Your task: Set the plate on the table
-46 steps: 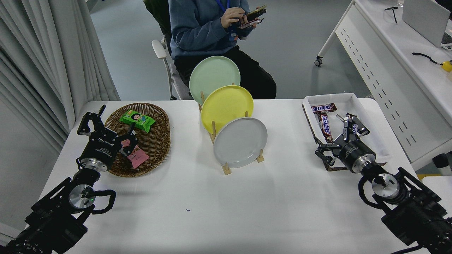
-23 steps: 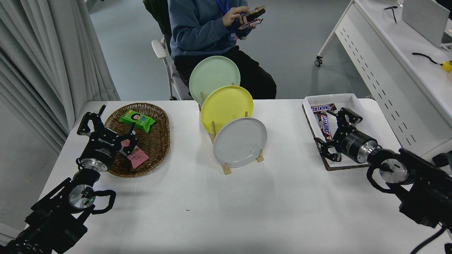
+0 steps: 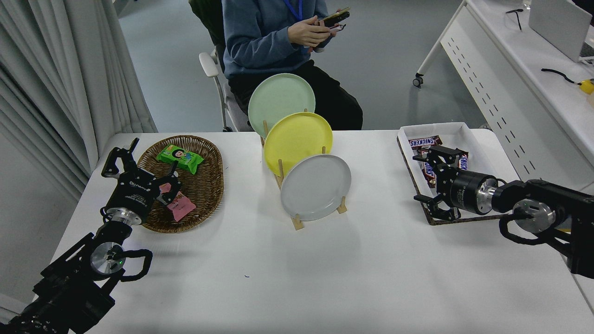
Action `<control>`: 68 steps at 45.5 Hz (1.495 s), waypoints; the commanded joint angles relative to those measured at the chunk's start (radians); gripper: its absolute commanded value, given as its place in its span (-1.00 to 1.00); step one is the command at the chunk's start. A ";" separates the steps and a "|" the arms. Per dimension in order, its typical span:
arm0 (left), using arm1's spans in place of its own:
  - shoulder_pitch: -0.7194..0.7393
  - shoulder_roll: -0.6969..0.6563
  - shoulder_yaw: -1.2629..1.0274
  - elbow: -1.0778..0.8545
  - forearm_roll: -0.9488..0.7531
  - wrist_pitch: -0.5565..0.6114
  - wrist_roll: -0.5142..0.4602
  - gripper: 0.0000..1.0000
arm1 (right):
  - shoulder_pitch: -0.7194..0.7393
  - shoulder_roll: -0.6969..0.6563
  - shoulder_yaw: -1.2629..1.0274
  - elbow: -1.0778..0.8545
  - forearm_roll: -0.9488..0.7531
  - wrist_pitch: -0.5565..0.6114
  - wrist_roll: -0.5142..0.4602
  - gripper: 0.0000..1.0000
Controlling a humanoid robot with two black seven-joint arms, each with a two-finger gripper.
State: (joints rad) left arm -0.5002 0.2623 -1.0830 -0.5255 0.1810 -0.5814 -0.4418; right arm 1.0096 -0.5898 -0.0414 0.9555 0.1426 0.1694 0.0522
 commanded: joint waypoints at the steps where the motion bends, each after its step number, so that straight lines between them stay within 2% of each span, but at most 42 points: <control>1: 0.000 0.000 0.000 -0.001 0.000 0.000 0.000 1.00 | 0.041 -0.001 -0.031 0.156 0.169 -0.172 -0.002 1.00; 10: 0.000 0.000 0.000 -0.001 0.000 0.000 0.000 1.00 | 0.078 0.042 -0.029 0.244 0.314 -0.329 -0.002 1.00; 29: 0.000 0.000 0.000 -0.001 0.000 0.000 0.000 1.00 | 0.159 0.219 -0.005 0.233 0.328 -0.438 -0.005 1.00; 57: -0.001 0.000 0.000 -0.001 0.000 0.000 0.000 1.00 | 0.290 0.303 -0.046 0.155 0.321 -0.430 -0.005 1.00; 68: -0.001 0.000 0.000 -0.001 0.000 0.000 0.000 1.00 | 0.349 0.357 -0.164 0.088 0.325 -0.421 -0.005 1.00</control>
State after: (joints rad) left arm -0.5009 0.2623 -1.0830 -0.5260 0.1810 -0.5814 -0.4418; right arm 1.2982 -0.2832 -0.1185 1.1073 0.4622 -0.2566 0.0475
